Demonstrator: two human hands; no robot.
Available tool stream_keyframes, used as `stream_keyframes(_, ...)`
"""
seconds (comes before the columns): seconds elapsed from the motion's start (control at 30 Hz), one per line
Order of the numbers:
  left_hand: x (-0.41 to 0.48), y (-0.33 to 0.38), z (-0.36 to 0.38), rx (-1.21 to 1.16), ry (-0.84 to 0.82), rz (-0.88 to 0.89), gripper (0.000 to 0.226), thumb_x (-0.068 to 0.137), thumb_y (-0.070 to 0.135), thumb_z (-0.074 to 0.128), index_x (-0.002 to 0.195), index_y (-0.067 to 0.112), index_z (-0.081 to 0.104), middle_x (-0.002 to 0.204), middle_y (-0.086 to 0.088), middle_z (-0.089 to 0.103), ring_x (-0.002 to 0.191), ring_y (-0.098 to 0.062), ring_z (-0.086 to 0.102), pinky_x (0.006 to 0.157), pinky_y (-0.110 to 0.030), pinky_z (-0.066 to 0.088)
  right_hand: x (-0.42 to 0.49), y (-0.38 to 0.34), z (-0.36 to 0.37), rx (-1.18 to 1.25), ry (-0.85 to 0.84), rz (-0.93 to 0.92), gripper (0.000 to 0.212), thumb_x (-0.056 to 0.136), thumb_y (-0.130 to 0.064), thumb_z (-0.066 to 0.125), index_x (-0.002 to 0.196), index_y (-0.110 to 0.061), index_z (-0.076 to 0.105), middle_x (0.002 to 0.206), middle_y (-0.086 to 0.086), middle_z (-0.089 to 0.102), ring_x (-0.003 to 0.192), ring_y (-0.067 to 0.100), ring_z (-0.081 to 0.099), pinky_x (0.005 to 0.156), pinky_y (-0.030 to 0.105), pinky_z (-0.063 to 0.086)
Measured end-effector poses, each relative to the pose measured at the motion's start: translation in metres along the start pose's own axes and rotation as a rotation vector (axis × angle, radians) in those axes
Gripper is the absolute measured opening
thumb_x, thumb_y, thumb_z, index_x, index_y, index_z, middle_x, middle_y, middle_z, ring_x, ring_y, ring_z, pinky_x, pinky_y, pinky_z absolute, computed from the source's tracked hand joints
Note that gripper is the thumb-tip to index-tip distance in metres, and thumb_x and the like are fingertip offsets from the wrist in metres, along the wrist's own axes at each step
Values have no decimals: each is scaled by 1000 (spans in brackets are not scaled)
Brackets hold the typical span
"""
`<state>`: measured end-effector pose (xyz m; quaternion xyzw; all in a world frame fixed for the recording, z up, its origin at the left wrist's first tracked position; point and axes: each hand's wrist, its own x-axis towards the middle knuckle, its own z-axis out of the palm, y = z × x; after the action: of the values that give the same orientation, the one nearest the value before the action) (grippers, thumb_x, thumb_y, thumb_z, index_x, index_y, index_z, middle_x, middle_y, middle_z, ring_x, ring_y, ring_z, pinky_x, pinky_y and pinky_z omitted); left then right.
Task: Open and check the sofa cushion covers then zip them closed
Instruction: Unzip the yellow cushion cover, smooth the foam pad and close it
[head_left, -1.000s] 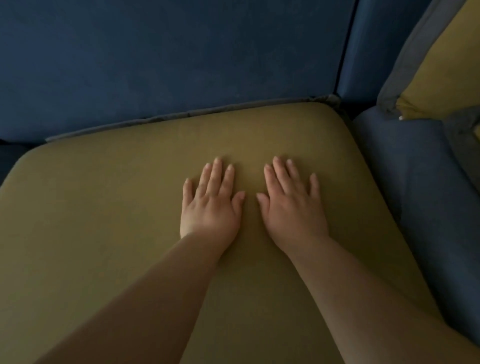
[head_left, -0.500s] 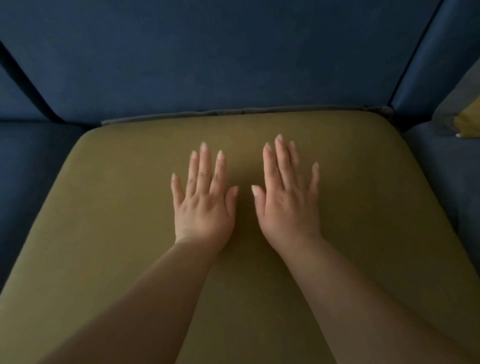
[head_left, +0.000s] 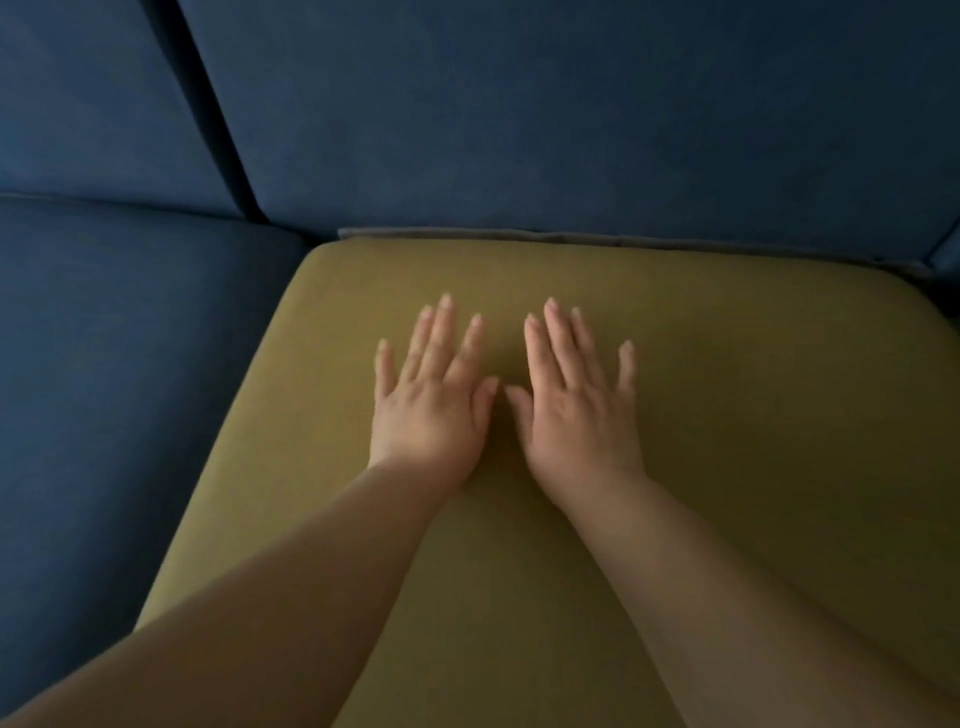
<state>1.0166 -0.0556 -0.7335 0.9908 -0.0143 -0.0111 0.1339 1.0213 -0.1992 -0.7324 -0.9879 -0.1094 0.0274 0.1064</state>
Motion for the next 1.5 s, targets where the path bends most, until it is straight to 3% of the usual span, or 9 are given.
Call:
stream_keyframes(0.07, -3, -22, -9, 17, 85, -70, 60, 99, 45, 21, 151, 33, -7, 154, 7, -26, 143, -12, -25, 115, -44, -16, 4, -22, 0, 59, 98, -47, 68, 98, -46, 22, 156, -18, 1, 164, 2, -10, 151, 21, -8, 117, 55, -4)
stream_keyframes(0.17, -18, -56, -2, 59, -77, -179, 59, 98, 52, 13, 153, 35, -1, 159, 10, -16, 144, -9, -20, 119, -45, -9, 3, -45, 26, 10, -138, -100, 66, 100, -51, 16, 156, -21, -2, 164, 0, -10, 150, 20, -10, 117, 51, -6)
stream_keyframes(0.37, -23, -64, 9, 49, -73, -172, 57, 99, 53, 8, 152, 36, -1, 160, 10, -12, 145, -10, -19, 118, -43, -10, 2, -46, 43, -64, -177, -79, 73, 89, -53, -3, 156, -25, 2, 165, -4, -5, 151, 17, -7, 118, 51, -2)
stream_keyframes(0.53, -20, -69, -6, -58, -114, -149, 55, 100, 50, 13, 152, 35, 5, 161, 8, -10, 145, -8, -16, 118, -41, -10, 6, -62, 21, -79, -222, 2, 63, 102, -48, 19, 156, -24, -4, 164, -3, -14, 150, 18, -13, 118, 56, -3)
stream_keyframes(0.67, -37, -98, -35, -27, 110, -141, 56, 99, 48, 9, 151, 33, -4, 155, 9, -25, 143, -11, -25, 115, -44, -16, 2, -110, 4, 56, 130, -90, 68, 100, -41, 31, 156, -18, 0, 162, 2, -13, 151, 23, -6, 117, 56, -3)
stream_keyframes(0.9, -70, -133, -11, 44, -160, -176, 58, 99, 54, 12, 152, 34, -3, 159, 9, -17, 143, -10, -24, 118, -46, -9, -13, -130, 62, -73, -163, -111, 62, 96, -44, 23, 151, -17, 35, 160, 3, 28, 147, 25, 24, 113, 59, 22)
stream_keyframes(1.17, -70, -126, -21, 15, -143, -176, 59, 99, 54, 12, 153, 34, 3, 158, 11, -19, 143, -10, -24, 117, -47, -13, -14, -130, 53, -68, -131, -126, 64, 97, -46, 16, 156, -19, 20, 164, 1, 10, 151, 22, 8, 117, 57, 10)
stream_keyframes(1.3, -96, -101, -33, 4, 5, -128, 59, 95, 55, 3, 150, 35, -7, 151, 12, -30, 141, -12, -31, 112, -46, -22, -39, -114, 26, 0, 161, -24, 70, 99, -46, 28, 157, -15, 4, 163, 4, -8, 151, 25, -1, 117, 55, -2)
stream_keyframes(1.5, -124, -91, -10, 88, -124, -106, 63, 93, 59, 3, 152, 37, -2, 157, 11, -21, 143, -11, -26, 115, -47, -17, -84, -88, 43, -69, -29, -51, 70, 94, -50, 25, 154, -13, 26, 163, 7, 16, 149, 26, 17, 115, 61, 16)
